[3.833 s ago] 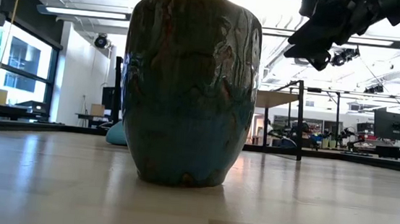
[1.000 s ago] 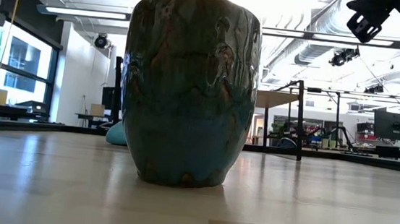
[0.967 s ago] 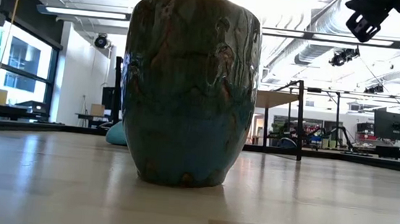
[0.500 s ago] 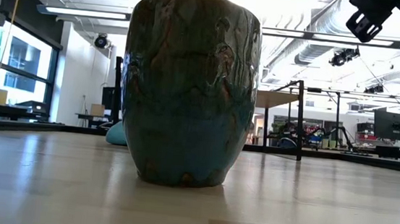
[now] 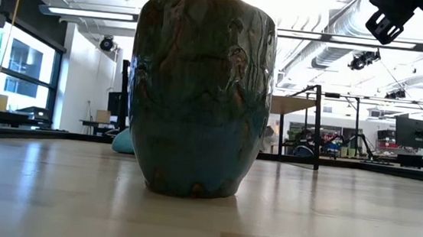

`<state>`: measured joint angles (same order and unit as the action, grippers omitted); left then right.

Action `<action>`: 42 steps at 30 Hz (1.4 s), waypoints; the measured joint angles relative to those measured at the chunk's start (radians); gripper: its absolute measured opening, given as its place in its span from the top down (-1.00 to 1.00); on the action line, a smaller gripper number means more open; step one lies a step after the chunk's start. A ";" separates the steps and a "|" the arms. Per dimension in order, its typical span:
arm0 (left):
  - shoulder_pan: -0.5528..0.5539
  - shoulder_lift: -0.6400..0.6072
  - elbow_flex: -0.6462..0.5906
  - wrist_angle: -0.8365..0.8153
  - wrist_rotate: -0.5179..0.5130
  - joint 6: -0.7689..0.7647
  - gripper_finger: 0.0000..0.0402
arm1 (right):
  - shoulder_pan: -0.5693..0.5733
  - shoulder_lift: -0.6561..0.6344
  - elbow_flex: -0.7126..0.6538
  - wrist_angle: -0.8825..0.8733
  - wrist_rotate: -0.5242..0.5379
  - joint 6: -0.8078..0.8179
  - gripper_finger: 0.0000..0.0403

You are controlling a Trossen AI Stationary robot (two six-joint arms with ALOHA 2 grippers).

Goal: Stack small to large cups/mugs on shelf
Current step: Put the green mug on the shelf

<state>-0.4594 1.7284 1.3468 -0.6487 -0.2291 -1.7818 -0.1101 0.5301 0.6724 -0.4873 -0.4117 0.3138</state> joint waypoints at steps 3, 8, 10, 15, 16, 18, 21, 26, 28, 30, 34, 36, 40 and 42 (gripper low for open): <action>0.013 0.013 0.000 -0.007 0.012 0.006 0.67 | 0.000 0.000 0.000 0.000 0.000 0.000 0.28; 0.028 0.011 0.000 -0.012 0.012 0.021 0.67 | 0.000 0.000 0.000 -0.001 0.000 -0.007 0.28; 0.028 0.011 0.000 -0.011 0.012 0.023 0.67 | 0.000 0.000 0.000 -0.001 0.000 -0.010 0.28; 0.036 0.011 0.000 -0.015 0.012 0.025 0.67 | 0.000 0.000 0.000 -0.001 0.000 -0.022 0.28; 0.037 0.011 0.000 -0.018 0.010 0.025 0.67 | 0.000 0.000 0.000 -0.001 0.001 -0.025 0.28; 0.043 0.011 0.000 -0.027 0.012 0.030 0.67 | 0.000 0.000 0.000 -0.001 0.001 -0.027 0.28; 0.046 0.011 0.000 -0.044 0.025 0.034 0.67 | 0.000 0.000 0.000 -0.002 0.001 -0.027 0.28; 0.051 0.011 0.000 -0.045 0.022 0.054 0.58 | 0.000 0.000 0.000 -0.002 0.001 -0.030 0.28; 0.056 0.011 0.000 -0.044 0.021 0.062 0.49 | 0.000 0.000 0.000 -0.002 0.001 -0.035 0.28; 0.063 0.011 0.000 -0.043 0.027 0.072 0.38 | 0.000 0.000 0.000 -0.002 0.001 -0.035 0.28; 0.072 0.011 0.000 -0.043 0.028 0.077 0.17 | 0.000 0.000 0.000 -0.002 0.001 -0.035 0.28; 0.081 0.011 0.000 -0.042 0.029 0.084 0.09 | 0.000 0.000 0.000 -0.002 0.001 -0.035 0.28; 0.089 0.016 0.000 -0.035 0.036 0.095 0.01 | 0.000 0.000 0.000 -0.002 0.001 -0.043 0.28; 0.090 0.029 0.000 -0.018 0.049 0.100 0.01 | 0.000 0.000 0.000 -0.002 0.001 -0.043 0.28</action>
<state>-0.3699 1.7572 1.3464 -0.6670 -0.1800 -1.6821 -0.1104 0.5301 0.6724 -0.4890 -0.4107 0.2706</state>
